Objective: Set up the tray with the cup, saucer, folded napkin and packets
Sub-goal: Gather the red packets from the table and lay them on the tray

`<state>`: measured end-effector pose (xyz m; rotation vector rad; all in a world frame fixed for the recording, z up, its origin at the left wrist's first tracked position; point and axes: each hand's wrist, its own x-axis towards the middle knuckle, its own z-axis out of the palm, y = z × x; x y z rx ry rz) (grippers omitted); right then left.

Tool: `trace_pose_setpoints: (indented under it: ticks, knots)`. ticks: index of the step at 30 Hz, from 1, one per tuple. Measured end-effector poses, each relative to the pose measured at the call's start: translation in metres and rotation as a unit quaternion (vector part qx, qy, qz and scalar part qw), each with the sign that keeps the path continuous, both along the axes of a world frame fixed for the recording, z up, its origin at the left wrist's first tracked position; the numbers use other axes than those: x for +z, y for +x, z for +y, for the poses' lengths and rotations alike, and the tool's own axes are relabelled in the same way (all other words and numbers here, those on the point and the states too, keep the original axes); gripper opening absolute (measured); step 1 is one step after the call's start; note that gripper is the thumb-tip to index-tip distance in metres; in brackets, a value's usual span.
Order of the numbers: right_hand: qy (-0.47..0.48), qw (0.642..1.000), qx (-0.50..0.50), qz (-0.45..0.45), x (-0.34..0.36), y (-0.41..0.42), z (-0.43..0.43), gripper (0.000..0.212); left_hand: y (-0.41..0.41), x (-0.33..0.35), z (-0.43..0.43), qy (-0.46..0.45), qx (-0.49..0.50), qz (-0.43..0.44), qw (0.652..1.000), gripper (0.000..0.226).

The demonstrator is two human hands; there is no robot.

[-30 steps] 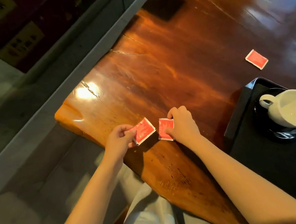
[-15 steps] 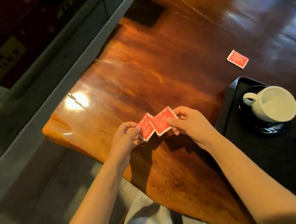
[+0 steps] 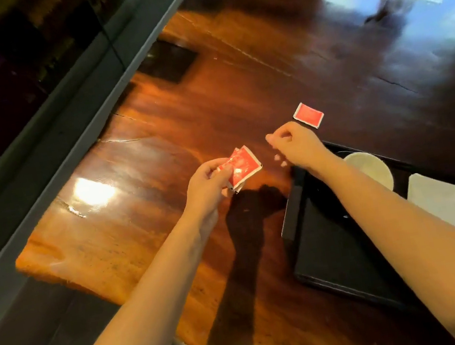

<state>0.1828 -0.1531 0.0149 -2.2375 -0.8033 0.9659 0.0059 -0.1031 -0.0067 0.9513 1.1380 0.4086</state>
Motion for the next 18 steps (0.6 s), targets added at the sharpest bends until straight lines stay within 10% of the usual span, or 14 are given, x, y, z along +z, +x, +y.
trace_pose_setpoints:
  ticks: [6, 18]
  knots:
    - [-0.200, 0.949, 0.052, -0.239, -0.041, 0.115, 0.030, 0.034, 0.023, -0.004, 0.016, 0.037, -0.005, 0.053, 0.998, 0.023]
    - [-0.186, 0.964, -0.028, -0.188, -0.081, 0.145, 0.028, 0.052, 0.042, -0.024, 0.012, -0.016, 0.000, 0.080, 0.997, 0.020]
